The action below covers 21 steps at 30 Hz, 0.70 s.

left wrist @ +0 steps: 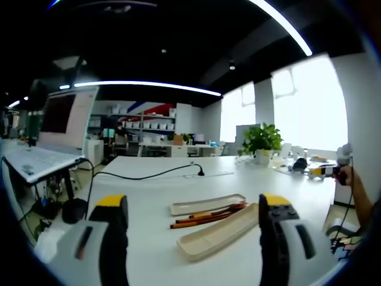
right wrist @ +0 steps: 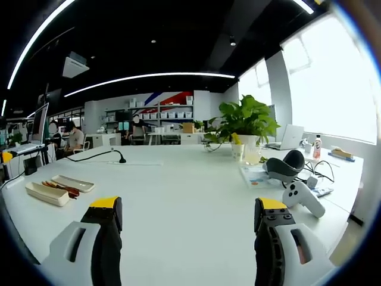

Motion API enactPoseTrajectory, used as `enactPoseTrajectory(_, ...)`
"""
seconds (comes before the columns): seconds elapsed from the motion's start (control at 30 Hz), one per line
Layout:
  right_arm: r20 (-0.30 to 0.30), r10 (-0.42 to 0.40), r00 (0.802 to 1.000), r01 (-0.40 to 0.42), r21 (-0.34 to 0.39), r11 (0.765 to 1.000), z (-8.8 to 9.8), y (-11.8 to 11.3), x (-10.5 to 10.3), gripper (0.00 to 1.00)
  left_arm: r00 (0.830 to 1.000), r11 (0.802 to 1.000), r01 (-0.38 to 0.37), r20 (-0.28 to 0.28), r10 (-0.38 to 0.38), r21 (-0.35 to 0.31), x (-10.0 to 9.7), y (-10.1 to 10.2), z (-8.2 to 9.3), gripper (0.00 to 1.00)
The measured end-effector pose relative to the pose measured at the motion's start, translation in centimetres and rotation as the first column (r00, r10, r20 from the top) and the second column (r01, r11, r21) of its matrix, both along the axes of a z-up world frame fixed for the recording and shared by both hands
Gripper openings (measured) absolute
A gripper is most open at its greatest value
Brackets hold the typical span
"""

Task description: Arrange the utensils inside the cutlery case until each visible utensil rests in its matching compartment.

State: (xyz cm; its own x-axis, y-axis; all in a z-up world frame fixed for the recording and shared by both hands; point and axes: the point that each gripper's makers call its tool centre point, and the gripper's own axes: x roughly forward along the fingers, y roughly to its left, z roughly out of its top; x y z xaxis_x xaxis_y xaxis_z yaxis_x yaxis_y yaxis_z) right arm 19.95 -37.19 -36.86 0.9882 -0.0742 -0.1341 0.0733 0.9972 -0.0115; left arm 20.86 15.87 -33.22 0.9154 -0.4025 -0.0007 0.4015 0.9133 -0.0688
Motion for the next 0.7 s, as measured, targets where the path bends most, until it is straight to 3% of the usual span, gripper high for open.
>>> enactPoseTrajectory(0.43, 0.03, 0.075, 0.997, -0.075, 0.002, 0.997, 1.6, 2.4, 1.0, 0.94, 1.0, 1.0, 0.026, 0.012, -0.026, 0.013, -0.2, 0.0, 0.9, 0.9)
enactPoseTrajectory(0.7, 0.01, 0.155, 0.988, -0.154, -0.08, 0.985, 3.5, 5.1, 2.2, 0.93, 0.998, 0.999, 0.047, 0.047, -0.048, 0.026, 0.2, 0.0, 2.9, 0.85)
